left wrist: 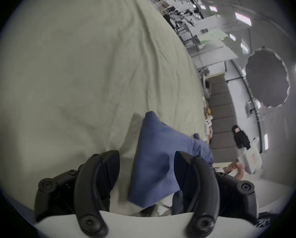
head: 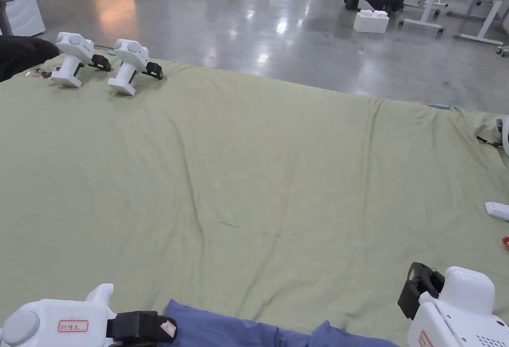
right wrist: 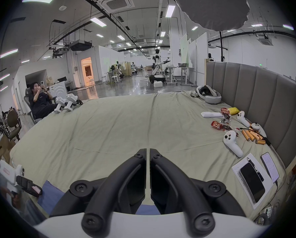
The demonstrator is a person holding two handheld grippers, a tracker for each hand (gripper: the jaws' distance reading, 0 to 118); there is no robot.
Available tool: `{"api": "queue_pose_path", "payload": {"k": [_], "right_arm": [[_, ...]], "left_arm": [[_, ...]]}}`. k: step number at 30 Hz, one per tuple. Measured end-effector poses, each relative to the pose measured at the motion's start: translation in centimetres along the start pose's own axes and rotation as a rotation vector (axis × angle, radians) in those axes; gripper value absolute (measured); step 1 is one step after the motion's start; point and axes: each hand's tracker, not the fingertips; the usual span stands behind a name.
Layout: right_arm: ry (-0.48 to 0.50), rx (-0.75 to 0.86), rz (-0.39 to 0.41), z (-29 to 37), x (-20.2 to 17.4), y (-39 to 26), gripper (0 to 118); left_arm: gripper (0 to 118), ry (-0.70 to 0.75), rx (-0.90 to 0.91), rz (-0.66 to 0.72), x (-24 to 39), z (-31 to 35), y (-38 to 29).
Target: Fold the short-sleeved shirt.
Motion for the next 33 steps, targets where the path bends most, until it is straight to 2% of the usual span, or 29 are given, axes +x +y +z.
{"api": "queue_pose_path", "payload": {"k": [2, 4, 6, 7, 8, 12, 15, 19, 24, 27, 33], "right_arm": [[0.002, 0.001, 0.004, 0.1, -0.3, 0.0, 5], [0.003, 0.002, 0.005, 0.1, -0.4, 0.0, 5], [0.006, -0.001, 0.004, 0.1, -0.6, 0.0, 5], [0.007, -0.001, 0.003, 0.1, -0.7, 0.0, 5], [0.008, -0.002, 0.001, 0.2, -0.7, -0.1, 5], [0.01, 0.0, -0.002, 0.4, -0.7, -0.1, 5], [0.01, -0.002, 0.0, 0.5, -0.6, 0.0, 5], [0.009, -0.001, 0.001, 0.5, -0.3, 0.2, 5], [0.012, 0.001, -0.002, 0.5, 0.1, 0.3, 5], [0.018, 0.0, -0.003, 0.4, 0.1, 0.2, 5], [0.039, -0.007, -0.019, 0.2, -0.3, -0.2, 5]], "left_arm": [[75, -0.1, 0.009, 0.041, -0.4, -0.3, 0.1], [72, -0.169, -0.062, 0.071, -0.5, -1.3, 0.0], [63, -0.142, -0.089, 0.017, 0.0, -2.5, -0.4], [51, -0.106, -0.09, -0.024, 0.4, -2.9, -0.6], [27, -0.089, -0.084, -0.043, 0.7, -3.0, -0.6], [23, -0.064, -0.067, -0.012, 1.3, -3.0, -0.9], [22, 0.003, -0.038, -0.098, 3.2, -1.8, -1.0], [20, 0.032, 0.004, -0.13, 5.9, 1.1, 0.0], [20, 0.18, 0.078, -0.229, 8.8, 7.2, 2.5], [20, 0.358, 0.11, -0.293, 11.5, 10.4, 3.1], [20, 0.627, 0.112, -0.369, 15.3, 10.2, 2.8]]}}
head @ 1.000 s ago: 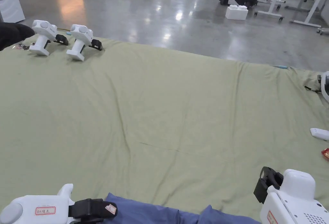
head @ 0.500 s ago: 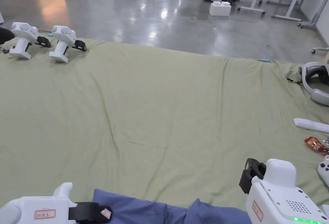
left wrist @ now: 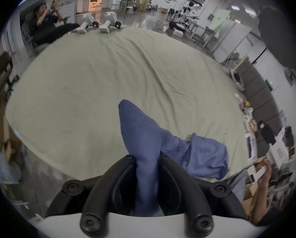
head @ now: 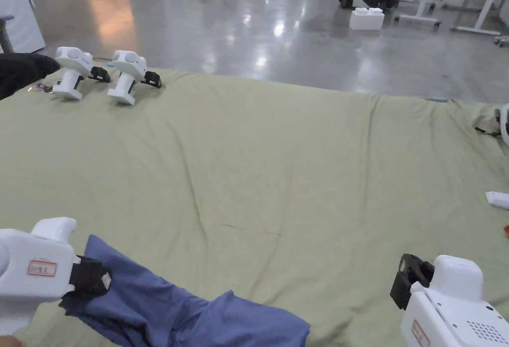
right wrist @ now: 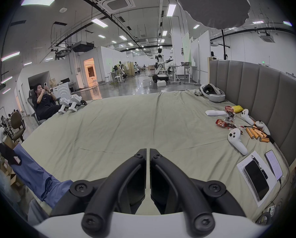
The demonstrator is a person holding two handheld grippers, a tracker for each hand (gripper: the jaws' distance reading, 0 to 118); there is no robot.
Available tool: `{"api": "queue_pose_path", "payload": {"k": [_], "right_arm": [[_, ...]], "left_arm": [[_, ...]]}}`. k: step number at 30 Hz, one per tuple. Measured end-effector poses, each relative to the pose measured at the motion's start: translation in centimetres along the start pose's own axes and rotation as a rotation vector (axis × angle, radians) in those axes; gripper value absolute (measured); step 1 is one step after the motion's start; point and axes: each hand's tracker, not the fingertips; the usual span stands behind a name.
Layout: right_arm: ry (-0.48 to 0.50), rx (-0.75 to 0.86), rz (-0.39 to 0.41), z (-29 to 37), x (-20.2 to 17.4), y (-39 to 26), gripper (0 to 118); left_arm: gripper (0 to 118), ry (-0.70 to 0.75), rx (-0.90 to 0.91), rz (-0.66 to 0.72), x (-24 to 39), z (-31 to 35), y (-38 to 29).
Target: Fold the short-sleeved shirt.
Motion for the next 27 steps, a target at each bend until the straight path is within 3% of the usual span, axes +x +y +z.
{"api": "queue_pose_path", "payload": {"k": [10, 19, 27], "right_arm": [[0.006, -0.008, -0.01, 0.1, 0.3, -0.3, 5], [-0.011, -0.024, -0.042, 0.4, 1.1, -1.0, 5], [-0.031, -0.038, -0.051, 0.7, 2.1, -1.3, 5]], "left_arm": [[20, -0.083, -0.024, -0.217, 10.7, -0.3, -2.1], [20, -0.152, -0.107, -0.241, 18.4, -5.8, -4.5], [22, -0.125, -0.168, -0.225, 22.3, -11.2, -6.1]]}}
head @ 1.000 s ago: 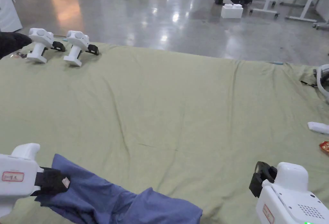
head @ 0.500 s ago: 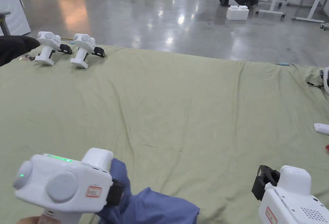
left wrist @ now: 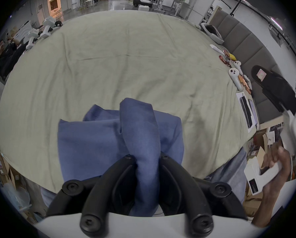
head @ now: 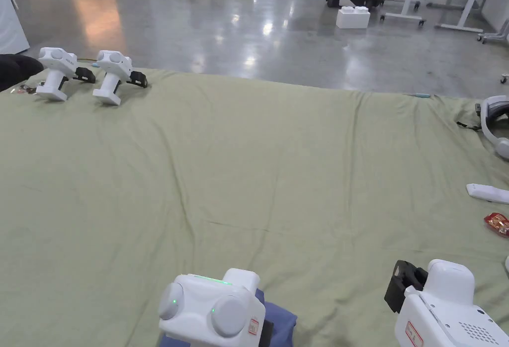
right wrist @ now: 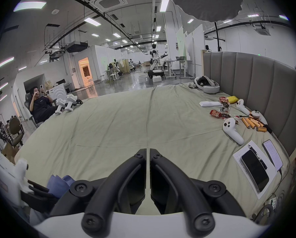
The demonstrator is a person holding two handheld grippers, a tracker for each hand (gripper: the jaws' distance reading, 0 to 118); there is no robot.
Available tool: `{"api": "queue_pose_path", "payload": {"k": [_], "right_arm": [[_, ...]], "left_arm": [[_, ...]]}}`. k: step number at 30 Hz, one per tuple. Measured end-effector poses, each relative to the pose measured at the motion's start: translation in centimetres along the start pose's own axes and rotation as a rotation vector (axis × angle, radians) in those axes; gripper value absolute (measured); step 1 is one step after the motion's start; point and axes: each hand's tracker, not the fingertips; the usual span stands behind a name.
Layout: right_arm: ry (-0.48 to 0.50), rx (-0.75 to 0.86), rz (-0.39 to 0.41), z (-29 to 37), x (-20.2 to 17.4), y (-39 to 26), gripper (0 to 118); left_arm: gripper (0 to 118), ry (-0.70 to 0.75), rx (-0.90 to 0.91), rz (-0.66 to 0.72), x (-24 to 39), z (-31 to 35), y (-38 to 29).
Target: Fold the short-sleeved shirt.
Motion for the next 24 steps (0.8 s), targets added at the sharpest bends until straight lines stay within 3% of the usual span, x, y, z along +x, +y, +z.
{"api": "queue_pose_path", "payload": {"k": [1, 3, 5, 10, 13, 15, 16, 17, 21, 24], "right_arm": [[-0.004, -0.001, -0.003, 0.0, 0.1, 0.1, 5], [-0.008, -0.002, -0.008, 0.0, 0.4, 0.2, 5], [-0.01, -0.003, -0.01, 0.0, 0.5, 0.4, 5], [-0.012, -0.003, -0.008, 0.1, 0.7, 0.6, 5], [-0.011, -0.003, -0.012, 0.2, 0.7, 0.6, 5], [-0.01, -0.004, -0.011, 0.2, 0.6, 0.6, 5], [-0.01, -0.006, -0.01, 0.1, 0.6, 0.6, 5], [-0.009, -0.008, -0.01, 0.1, 0.6, 0.5, 5], [-0.01, -0.016, -0.011, 0.0, 0.5, 0.3, 5], [-0.009, -0.023, -0.01, -0.2, 0.4, 0.1, 5]], "left_arm": [[26, -0.005, -0.002, 0.014, 0.1, -0.2, 0.0], [50, -0.12, 0.002, 0.07, -0.6, -0.1, -0.1], [64, -0.224, -0.004, 0.137, -1.4, 0.7, -0.1], [64, -0.311, 0.091, 0.212, -3.5, 4.1, 0.1], [55, -0.349, 0.138, 0.245, -4.7, 4.9, -0.2], [42, -0.305, 0.128, 0.229, -4.8, 4.1, -0.3], [16, -0.258, 0.106, 0.233, -4.9, 3.4, -0.5], [11, -0.259, 0.083, 0.235, -4.7, 2.4, -0.7], [11, -0.366, 0.003, 0.246, -4.0, -0.8, -1.9], [11, -0.339, 0.005, 0.216, -3.1, -3.0, -2.6]]}}
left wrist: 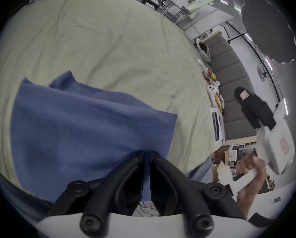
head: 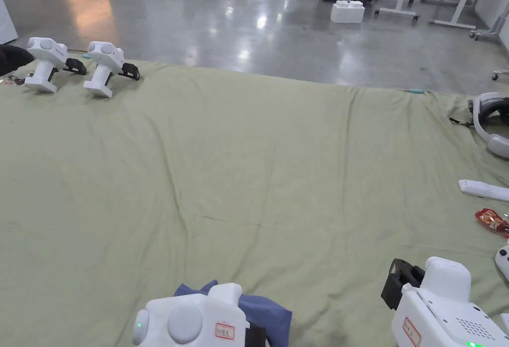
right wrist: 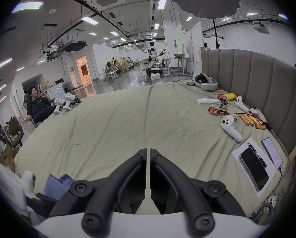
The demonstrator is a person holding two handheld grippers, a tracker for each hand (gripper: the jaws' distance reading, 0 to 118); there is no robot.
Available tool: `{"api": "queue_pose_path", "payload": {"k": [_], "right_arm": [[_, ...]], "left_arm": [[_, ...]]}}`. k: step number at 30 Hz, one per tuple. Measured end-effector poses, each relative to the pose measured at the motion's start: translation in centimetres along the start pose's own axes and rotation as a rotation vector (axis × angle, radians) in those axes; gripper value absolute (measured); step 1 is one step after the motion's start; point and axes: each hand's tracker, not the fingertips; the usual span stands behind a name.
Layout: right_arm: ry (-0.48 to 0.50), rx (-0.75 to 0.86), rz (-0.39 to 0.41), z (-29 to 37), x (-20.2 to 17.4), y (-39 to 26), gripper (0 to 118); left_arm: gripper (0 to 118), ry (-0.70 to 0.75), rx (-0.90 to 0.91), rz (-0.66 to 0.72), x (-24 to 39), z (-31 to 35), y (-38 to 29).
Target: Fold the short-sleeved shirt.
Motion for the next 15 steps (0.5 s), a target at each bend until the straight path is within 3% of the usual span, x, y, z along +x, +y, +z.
{"api": "queue_pose_path", "payload": {"k": [6, 9, 15], "right_arm": [[0.012, 0.003, 0.011, 0.2, -0.7, 0.0, 5], [0.02, 0.036, 0.03, 0.7, -1.4, 0.6, 5], [0.023, 0.211, 0.121, 2.2, -4.3, 3.2, 5]], "left_arm": [[10, -0.011, 0.038, -0.009, -0.6, -1.2, -0.9], [10, -0.004, 0.086, -0.09, 0.0, 1.0, -0.5], [10, 0.131, 0.533, -0.283, 2.1, 9.0, 1.9]]}}
